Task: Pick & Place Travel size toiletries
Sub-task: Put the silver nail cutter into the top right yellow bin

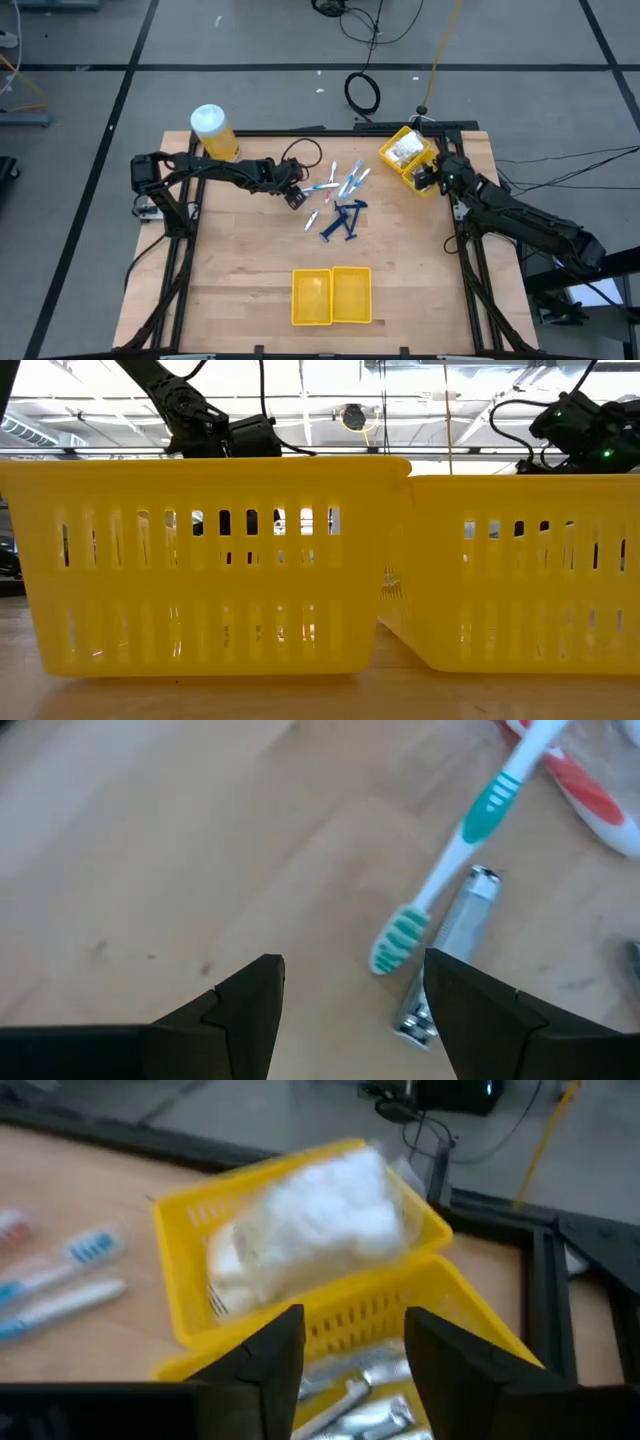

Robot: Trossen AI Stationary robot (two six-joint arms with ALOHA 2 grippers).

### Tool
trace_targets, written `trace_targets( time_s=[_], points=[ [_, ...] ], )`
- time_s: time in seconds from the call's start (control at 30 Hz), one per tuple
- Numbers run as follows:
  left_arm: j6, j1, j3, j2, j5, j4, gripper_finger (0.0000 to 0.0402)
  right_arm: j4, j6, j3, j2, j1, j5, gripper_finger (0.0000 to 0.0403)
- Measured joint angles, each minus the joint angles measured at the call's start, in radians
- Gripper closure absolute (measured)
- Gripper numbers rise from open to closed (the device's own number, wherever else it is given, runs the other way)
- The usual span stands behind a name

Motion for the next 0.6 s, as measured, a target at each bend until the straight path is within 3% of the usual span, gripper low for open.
trace_targets(
  time_s=[0.1,0.37,0.6],
  points=[
    [0.0,-0.001,0.0,0.0,0.019,-0.018,0.0165,0.064,-0.02,0.0,0.0,0.008,-0.051,0.0229],
    [0.068,0.0,0.0,0.0,0.009,-0.085,0.0165,0.197,-0.048,0.0,0.0,0.032,-0.309,0.023],
    [0.171,-0.015,0.0,0.0,0.091,-0.044,0.0165,0.201,-0.049,0.0,0.0,0.047,-0.314,0.0233]
  ],
)
